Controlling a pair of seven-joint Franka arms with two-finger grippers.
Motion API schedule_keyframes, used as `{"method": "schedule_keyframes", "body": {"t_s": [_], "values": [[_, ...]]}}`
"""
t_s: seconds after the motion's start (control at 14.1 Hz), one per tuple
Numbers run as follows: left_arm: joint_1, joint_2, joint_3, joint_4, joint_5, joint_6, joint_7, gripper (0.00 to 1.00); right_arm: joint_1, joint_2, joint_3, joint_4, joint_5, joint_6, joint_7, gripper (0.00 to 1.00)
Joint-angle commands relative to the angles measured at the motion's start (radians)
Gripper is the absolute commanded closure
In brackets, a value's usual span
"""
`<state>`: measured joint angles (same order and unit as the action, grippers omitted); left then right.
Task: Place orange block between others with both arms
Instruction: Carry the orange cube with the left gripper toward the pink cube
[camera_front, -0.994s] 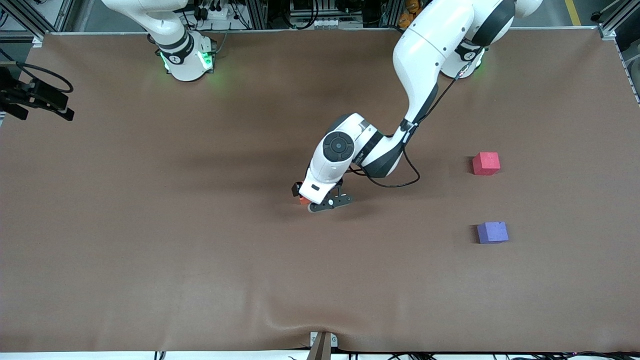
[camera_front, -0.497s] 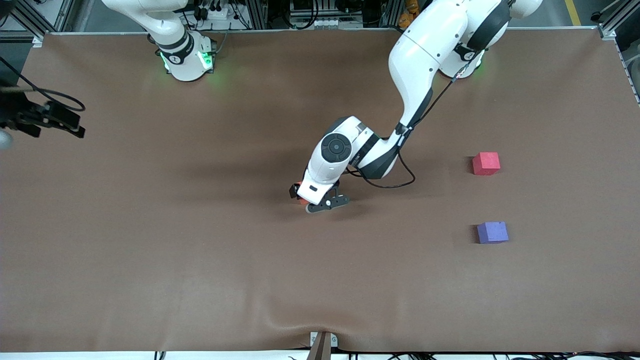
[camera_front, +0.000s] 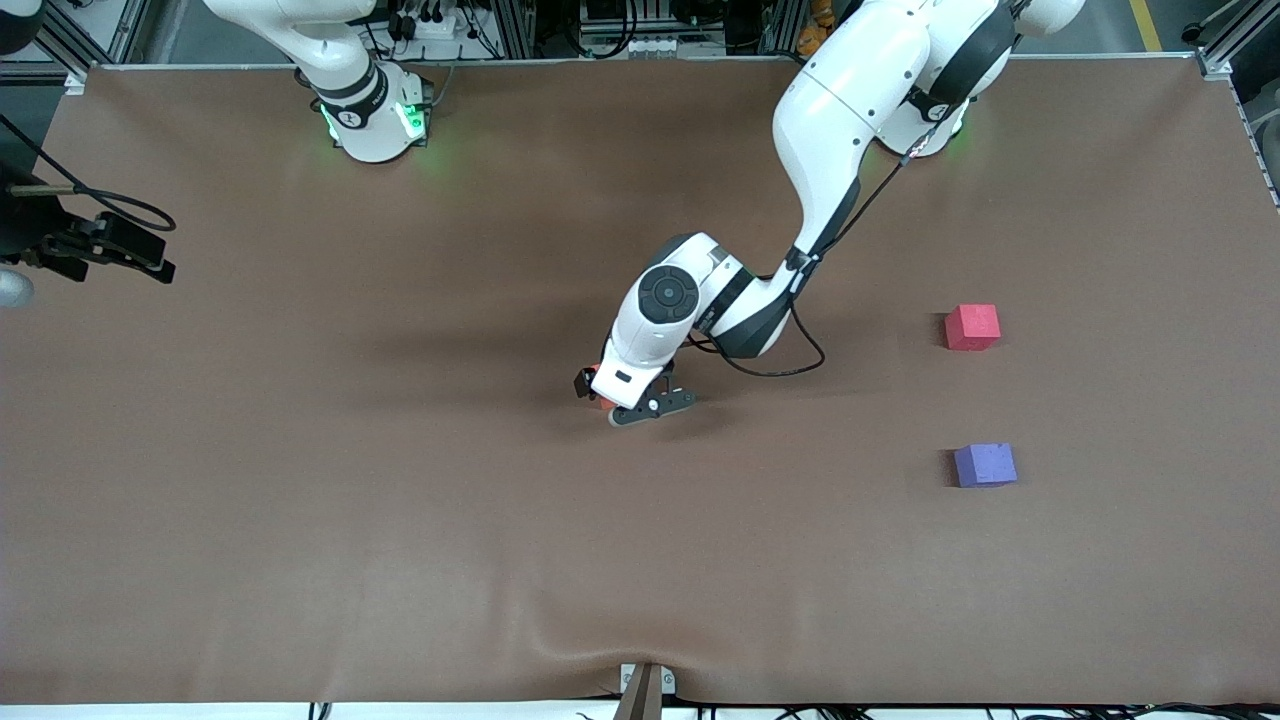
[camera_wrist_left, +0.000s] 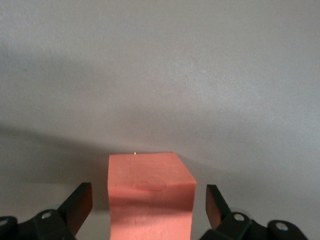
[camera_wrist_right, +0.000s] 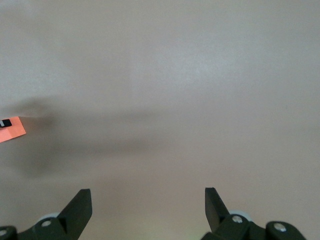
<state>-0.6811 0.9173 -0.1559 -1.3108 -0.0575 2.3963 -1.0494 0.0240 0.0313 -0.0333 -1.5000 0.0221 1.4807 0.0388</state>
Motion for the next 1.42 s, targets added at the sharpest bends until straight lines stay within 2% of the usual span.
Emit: {"method": "schedule_keyframes", "body": {"t_s": [0.0,0.35,0.43,0.57,0.78,0.85,1.06,1.35], "values": [[-0.028,0.023,0.013,0.033,-0.002,0.007,-0.026,0.00,-0.022,-0.011,0.015,0.027,0.002,-0.045,0.015,0.00],[-0.025,0.031,0.013,0.031,-0.004,0.004,-0.027,0.00,-0.024,-0.008,0.015,0.032,0.002,-0.054,0.018,0.00],[-0.025,0.035,0.013,0.031,-0.004,0.004,-0.027,0.03,-0.024,-0.008,0.013,0.035,0.001,-0.054,0.018,0.00],[-0.025,0.038,0.013,0.031,-0.004,0.004,-0.027,0.16,-0.024,-0.008,0.013,0.044,0.001,-0.053,0.018,0.00],[-0.021,0.029,0.013,0.027,-0.001,-0.017,-0.027,0.48,-0.026,-0.008,0.013,0.044,0.001,-0.053,0.018,0.00],[-0.015,0.020,0.013,0.027,0.001,-0.041,-0.024,0.56,-0.027,-0.008,0.013,0.044,0.001,-0.053,0.018,0.00],[0.015,-0.023,0.015,0.025,0.005,-0.083,-0.017,0.68,-0.027,-0.007,0.013,0.044,0.004,-0.046,0.018,0.00],[0.100,-0.112,0.012,0.012,0.021,-0.193,0.075,0.68,-0.029,-0.007,0.012,0.044,0.004,-0.048,0.020,0.00]]}}
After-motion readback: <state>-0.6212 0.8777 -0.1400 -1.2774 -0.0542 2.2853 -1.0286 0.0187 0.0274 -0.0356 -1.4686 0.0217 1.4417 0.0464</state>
